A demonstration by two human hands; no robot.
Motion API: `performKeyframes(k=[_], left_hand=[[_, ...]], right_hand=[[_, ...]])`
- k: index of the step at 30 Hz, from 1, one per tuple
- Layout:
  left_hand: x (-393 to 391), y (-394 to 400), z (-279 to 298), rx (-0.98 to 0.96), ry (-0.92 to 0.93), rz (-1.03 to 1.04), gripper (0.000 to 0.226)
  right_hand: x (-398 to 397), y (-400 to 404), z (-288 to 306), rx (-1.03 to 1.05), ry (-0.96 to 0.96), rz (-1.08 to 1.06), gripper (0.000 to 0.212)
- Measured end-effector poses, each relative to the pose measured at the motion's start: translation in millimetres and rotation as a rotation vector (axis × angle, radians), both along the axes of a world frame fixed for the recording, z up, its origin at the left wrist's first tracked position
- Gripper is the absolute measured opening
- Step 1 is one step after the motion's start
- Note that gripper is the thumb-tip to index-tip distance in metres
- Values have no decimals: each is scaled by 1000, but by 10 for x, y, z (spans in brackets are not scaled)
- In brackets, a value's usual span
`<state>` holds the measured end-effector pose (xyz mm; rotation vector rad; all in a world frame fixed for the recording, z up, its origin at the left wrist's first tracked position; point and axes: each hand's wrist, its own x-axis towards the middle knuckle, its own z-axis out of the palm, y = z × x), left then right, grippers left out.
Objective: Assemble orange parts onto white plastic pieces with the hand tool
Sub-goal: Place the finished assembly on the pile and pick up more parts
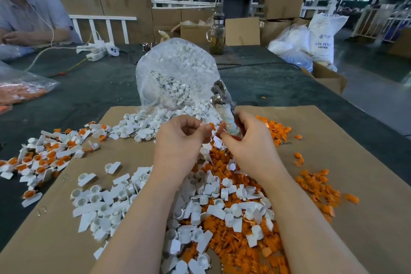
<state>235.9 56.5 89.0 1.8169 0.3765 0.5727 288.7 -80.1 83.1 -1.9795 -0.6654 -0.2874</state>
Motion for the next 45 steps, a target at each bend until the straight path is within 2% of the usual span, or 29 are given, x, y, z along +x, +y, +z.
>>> performKeyframes(k=[5, 13, 18, 24, 28, 30, 40, 43, 45], left_hand=[[7, 28, 10, -171, -59, -23, 9], [6, 66, 6, -250, -161, -31, 7], [-3, 83, 0, -244, -217, -54, 11], [0, 91, -3, -228, -247, -90, 11], [1, 95, -6, -254, -266, -97, 7], [-1, 93, -6, -265, -277, -95, 7], [-3, 96, 4, -293, -265, -96, 10], [2, 103, 4, -380, -216, -94, 8], [1, 119, 5, -537, -175, -55, 6]], right_hand=[[21, -73, 34, -62, 112, 38, 9], [15, -175, 93, -213, 250, 211, 12], [11, -176, 110, -260, 252, 282, 19], [-4, -157, 92, -310, 222, 267, 5], [-25, -123, 83, -297, 203, 256, 22], [-30, -113, 81, -290, 193, 249, 24], [4, -62, 10, -322, 137, 185, 11], [2, -46, -19, -324, 108, 157, 6], [10, -41, -44, -337, 73, 120, 6]])
